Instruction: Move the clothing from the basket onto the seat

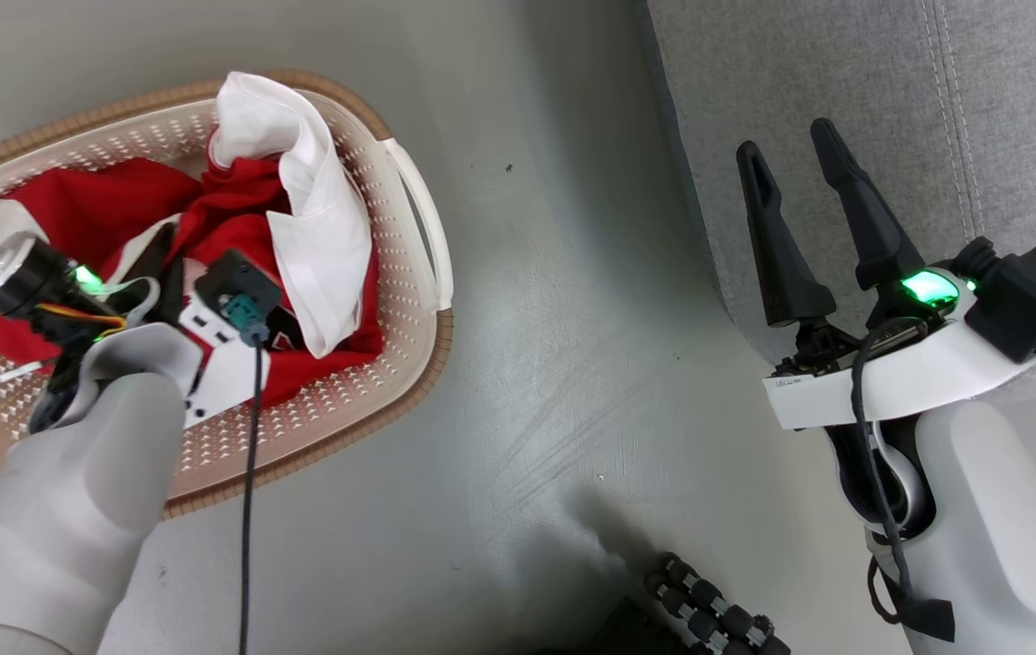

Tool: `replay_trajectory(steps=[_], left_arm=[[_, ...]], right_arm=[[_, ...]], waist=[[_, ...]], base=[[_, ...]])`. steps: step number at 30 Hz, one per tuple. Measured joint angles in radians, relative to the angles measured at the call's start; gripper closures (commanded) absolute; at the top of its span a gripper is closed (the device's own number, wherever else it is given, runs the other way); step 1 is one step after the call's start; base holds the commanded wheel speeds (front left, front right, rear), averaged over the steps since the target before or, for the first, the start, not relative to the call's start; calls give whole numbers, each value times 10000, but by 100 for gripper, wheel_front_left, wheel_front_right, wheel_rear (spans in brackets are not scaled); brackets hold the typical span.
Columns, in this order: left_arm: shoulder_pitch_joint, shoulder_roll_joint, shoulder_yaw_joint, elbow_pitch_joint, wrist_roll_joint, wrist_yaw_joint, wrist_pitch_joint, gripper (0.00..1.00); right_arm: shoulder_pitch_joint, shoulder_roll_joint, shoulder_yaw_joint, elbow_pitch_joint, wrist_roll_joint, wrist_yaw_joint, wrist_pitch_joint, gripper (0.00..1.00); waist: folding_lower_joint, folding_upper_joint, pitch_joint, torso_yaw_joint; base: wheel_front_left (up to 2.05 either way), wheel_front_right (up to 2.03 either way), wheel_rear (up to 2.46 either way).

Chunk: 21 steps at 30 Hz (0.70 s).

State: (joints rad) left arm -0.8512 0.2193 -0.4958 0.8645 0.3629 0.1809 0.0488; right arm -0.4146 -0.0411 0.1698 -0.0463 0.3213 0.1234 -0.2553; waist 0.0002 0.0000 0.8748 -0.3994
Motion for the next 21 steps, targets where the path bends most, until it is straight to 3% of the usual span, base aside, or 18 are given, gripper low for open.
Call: replay_trajectory(steps=[21], left_arm=[[932, -339, 27, -2182, -834, -255, -1212, 100]], right_arm=[[-47, -8, -128, 550, -771, 0, 0, 0]], waist=[[-1, 0, -1199, 940]], base=[[0, 0, 0]])
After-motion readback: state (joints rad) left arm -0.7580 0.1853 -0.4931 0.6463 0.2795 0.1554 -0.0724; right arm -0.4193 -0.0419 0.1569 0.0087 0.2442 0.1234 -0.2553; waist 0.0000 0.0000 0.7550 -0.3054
